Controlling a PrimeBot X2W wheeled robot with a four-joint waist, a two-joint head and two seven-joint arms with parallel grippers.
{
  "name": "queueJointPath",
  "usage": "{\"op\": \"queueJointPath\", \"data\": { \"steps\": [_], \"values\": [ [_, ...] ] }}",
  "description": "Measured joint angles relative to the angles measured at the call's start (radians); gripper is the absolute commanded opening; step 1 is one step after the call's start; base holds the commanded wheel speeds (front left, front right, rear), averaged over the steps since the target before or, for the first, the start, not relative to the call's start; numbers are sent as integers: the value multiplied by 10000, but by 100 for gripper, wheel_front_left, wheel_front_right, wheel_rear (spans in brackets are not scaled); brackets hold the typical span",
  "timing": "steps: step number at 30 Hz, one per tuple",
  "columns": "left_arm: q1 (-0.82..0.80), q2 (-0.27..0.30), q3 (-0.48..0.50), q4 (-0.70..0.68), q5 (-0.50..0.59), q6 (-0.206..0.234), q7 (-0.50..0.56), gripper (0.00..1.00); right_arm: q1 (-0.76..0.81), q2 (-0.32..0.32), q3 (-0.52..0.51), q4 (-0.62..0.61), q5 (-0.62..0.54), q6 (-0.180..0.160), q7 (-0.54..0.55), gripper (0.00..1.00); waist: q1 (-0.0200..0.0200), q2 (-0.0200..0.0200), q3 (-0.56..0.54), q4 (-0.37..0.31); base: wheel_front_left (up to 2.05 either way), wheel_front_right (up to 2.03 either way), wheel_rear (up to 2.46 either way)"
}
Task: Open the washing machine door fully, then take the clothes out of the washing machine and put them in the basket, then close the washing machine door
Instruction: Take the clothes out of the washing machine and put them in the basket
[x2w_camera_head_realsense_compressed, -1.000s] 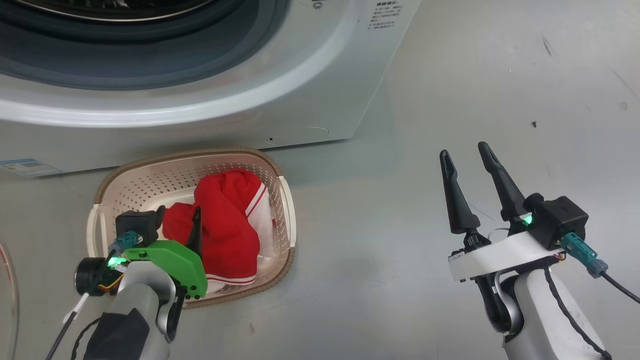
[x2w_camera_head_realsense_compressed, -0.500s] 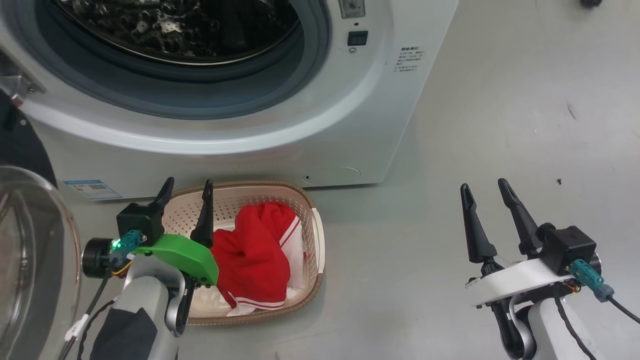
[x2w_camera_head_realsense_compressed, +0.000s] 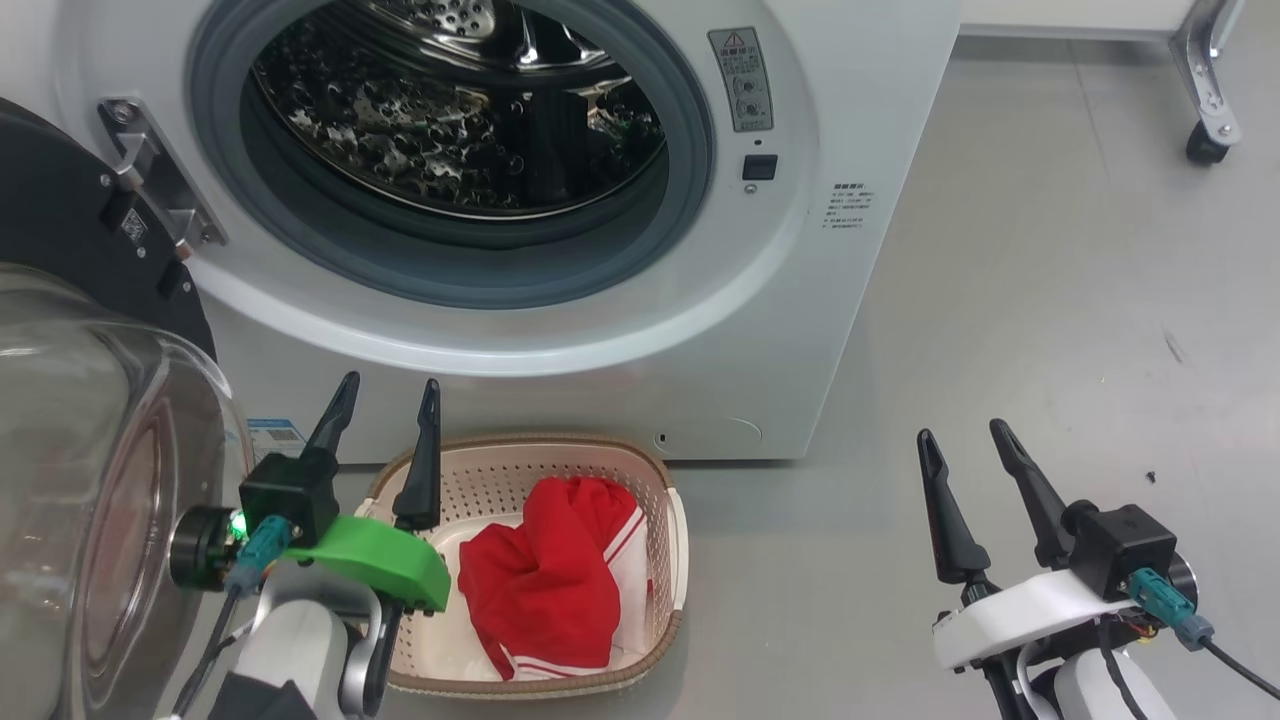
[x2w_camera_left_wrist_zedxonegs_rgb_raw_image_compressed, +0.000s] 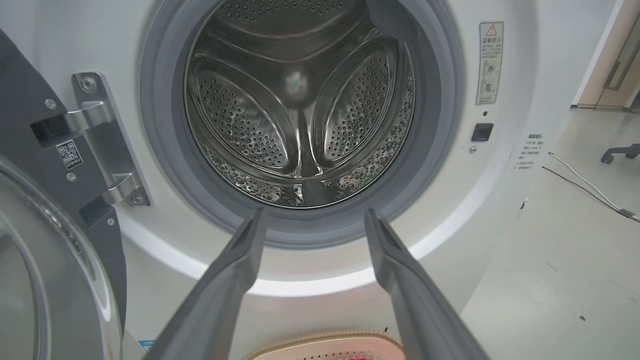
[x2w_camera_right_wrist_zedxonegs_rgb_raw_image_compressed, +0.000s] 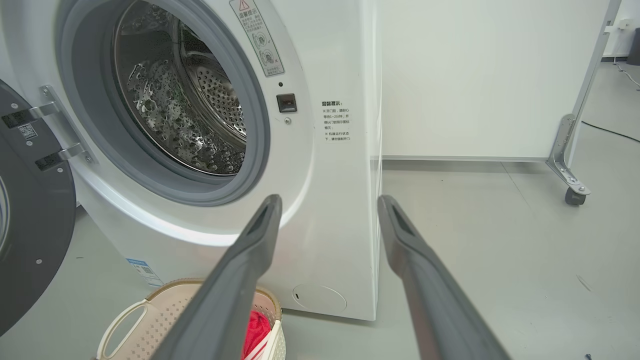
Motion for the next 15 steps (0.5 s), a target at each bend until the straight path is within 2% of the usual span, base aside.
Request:
{"op": "queueJointPath", "data": {
  "steps": [8, 15],
  "values": [
    [1480, 40, 6, -723, 4, 249, -2, 100, 610, 25, 27, 59, -48, -90, 0, 100, 0, 0, -756, 35, 0, 0, 0],
    [2499, 75, -213, -1313, 4, 247, 0, 100, 1021, 75, 71, 58, -79, -107, 0, 100, 0, 0, -1159, -36, 0, 0, 0]
  ]
}}
